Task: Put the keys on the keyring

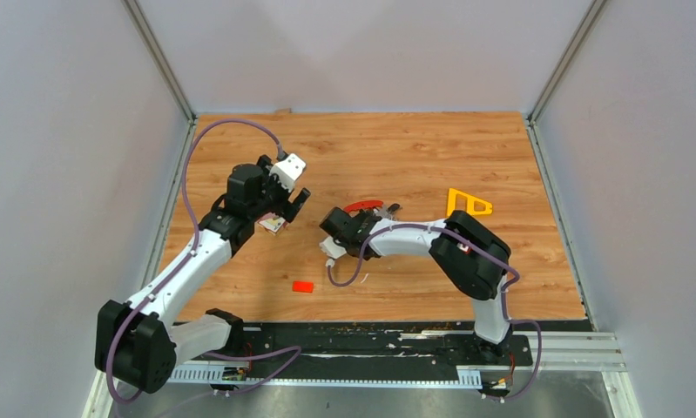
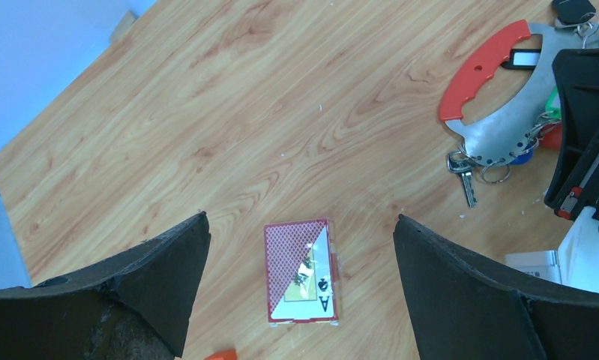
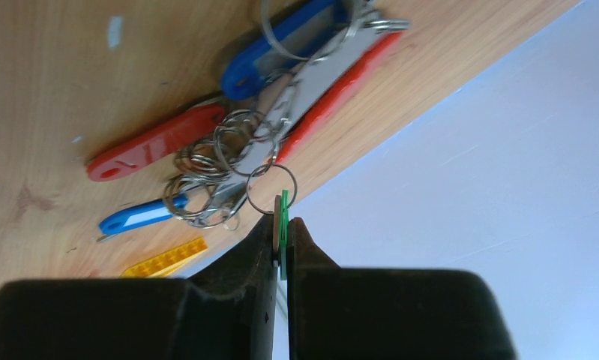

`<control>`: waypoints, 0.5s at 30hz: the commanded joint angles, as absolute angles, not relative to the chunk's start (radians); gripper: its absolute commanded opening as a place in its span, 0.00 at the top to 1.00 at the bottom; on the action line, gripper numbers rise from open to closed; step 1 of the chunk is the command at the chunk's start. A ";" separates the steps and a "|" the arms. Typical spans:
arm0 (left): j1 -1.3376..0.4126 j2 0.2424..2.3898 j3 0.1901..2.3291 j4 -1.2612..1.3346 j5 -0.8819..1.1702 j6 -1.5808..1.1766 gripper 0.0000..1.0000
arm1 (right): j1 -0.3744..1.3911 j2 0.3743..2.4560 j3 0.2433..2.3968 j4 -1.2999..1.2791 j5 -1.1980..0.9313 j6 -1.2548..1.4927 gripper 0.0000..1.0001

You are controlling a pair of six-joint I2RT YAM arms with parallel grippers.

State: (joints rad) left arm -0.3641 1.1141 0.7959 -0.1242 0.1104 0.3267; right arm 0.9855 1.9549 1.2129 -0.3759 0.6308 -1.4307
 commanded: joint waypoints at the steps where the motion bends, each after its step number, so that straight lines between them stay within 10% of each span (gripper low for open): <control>1: -0.359 1.106 0.852 -0.125 0.113 0.347 0.01 | 1.010 1.985 1.224 -0.471 0.769 -1.302 0.98; 15: -0.359 1.130 0.864 -0.117 0.144 0.328 0.01 | 1.117 2.086 1.339 -0.890 0.720 -0.797 0.87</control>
State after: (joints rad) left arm -0.3641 1.1225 0.8242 -0.1337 0.1223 0.3309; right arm 1.1027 2.0453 1.3064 -0.7433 0.7212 -0.9821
